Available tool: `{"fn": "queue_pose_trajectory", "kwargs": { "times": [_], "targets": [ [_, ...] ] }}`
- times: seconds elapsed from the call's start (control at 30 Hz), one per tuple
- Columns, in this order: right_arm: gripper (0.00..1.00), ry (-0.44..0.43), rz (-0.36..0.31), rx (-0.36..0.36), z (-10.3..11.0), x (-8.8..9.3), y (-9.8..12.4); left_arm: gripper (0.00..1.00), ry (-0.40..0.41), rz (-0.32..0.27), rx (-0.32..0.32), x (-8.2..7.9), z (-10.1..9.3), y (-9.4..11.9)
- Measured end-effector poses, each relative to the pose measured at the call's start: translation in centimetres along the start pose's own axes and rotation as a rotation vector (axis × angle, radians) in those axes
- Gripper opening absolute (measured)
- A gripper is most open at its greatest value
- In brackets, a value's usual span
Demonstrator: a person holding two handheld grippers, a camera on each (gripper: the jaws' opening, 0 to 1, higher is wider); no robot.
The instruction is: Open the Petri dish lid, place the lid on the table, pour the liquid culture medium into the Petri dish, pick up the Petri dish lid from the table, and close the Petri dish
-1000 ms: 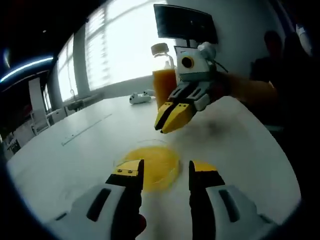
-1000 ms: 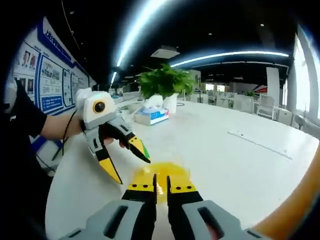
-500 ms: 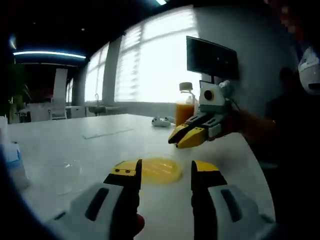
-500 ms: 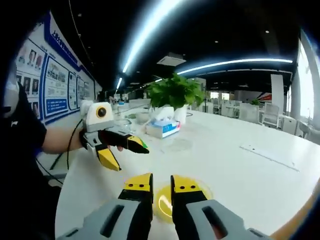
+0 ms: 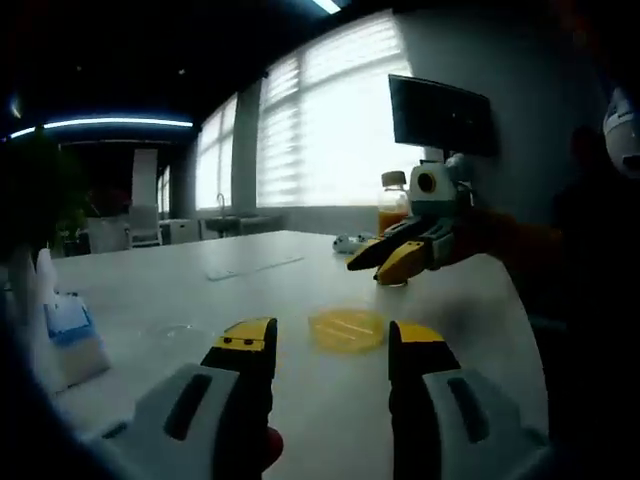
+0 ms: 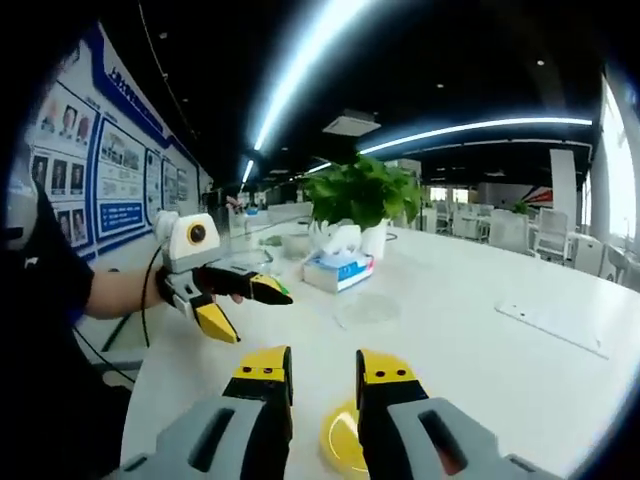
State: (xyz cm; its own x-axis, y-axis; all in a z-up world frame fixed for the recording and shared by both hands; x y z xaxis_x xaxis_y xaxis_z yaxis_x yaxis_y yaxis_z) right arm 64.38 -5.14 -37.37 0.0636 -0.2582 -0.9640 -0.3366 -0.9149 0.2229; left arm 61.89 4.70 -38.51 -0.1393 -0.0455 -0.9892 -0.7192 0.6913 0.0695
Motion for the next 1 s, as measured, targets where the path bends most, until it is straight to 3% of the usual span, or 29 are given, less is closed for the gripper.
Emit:
{"fn": "queue_pose_trajectory", "kwargs": {
  "times": [0.47,0.67,1.0],
  "targets": [
    [0.36,0.056,0.007,-0.045,-2.4,-2.2,-3.6,0.43,0.028,0.002,-0.131,-0.4,4.4,1.7],
    [0.39,0.078,0.011,-0.070,-3.6,-3.0,-5.4,0.44,0.056,-0.002,-0.159,-0.4,5.9,2.0],
    [0.45,0.095,0.022,-0.079,-5.5,-3.2,-7.9,0.48,0.056,-0.004,-0.220,-0.5,8.7,2.6]
  ]
}}
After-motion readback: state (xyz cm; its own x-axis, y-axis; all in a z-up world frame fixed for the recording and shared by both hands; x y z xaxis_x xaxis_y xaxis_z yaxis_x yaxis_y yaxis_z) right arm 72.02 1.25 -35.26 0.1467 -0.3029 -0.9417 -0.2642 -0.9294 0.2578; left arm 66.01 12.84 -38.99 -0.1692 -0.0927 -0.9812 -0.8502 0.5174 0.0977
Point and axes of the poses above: the point that each gripper's makers call its tool centre point, and the gripper's own axes: y roughly backward along the fingers, z roughly to its left, x roughly out of its underside, the point moved 1 cm from there along y, roughly backward along the fingers, and after that the axes turned 9 degrees about y, right-handed, at the moved point
